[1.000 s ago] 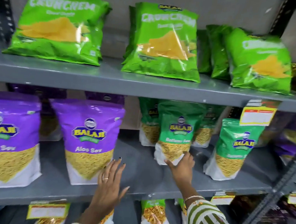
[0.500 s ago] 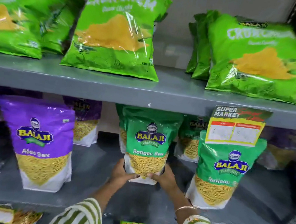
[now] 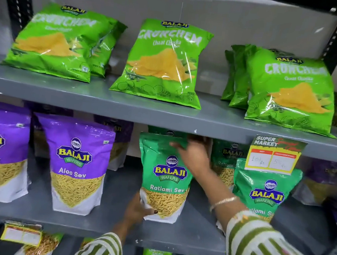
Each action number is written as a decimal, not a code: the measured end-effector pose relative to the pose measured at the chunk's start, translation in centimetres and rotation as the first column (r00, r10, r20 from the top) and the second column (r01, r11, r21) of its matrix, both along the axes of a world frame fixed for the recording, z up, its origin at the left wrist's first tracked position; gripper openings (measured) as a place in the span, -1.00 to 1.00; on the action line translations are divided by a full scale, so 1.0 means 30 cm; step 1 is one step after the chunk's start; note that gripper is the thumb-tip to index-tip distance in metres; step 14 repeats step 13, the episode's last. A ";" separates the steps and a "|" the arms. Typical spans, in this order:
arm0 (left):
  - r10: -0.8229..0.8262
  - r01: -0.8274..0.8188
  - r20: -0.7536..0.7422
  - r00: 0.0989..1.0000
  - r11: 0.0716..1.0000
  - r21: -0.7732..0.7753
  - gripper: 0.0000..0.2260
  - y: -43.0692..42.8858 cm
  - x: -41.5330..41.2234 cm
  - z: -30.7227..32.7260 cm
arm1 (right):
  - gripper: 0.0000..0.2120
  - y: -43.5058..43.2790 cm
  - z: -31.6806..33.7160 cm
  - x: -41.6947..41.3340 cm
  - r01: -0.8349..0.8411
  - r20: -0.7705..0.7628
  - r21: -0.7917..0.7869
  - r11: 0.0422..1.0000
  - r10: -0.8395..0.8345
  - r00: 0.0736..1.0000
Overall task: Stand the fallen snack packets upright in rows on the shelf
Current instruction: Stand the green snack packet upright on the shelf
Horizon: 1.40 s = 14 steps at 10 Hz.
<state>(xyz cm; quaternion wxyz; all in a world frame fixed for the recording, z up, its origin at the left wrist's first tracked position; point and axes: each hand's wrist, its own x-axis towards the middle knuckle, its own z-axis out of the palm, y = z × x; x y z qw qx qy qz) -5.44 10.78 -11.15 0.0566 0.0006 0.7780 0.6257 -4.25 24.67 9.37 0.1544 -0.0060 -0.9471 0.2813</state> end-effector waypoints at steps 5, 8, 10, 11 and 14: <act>-0.091 0.093 0.028 0.995 0.992 -0.087 -0.22 -0.050 -0.010 -0.013 | -0.26 0.113 -0.150 0.011 0.168 -0.207 -0.349 0.922 -0.251 0.946; -0.069 0.070 0.013 0.998 0.986 -0.151 -0.51 -0.070 -0.063 -0.047 | -0.09 0.105 -0.606 0.041 0.004 0.282 -0.611 0.792 0.212 0.936; -0.056 0.060 0.028 0.998 0.985 -0.162 -0.46 -0.073 -0.053 -0.052 | 0.03 0.083 -0.627 0.050 0.022 0.228 -0.587 0.809 0.140 0.964; -0.058 0.067 0.053 0.997 0.976 -0.205 -0.36 -0.066 -0.034 -0.045 | 0.01 0.083 -0.608 0.065 0.015 0.259 -0.552 0.834 0.154 0.953; 0.027 -0.273 -0.525 0.851 0.877 -0.397 -0.21 -0.091 0.078 0.099 | 0.03 0.019 -0.452 0.171 0.125 -0.241 -0.103 0.987 -0.147 0.959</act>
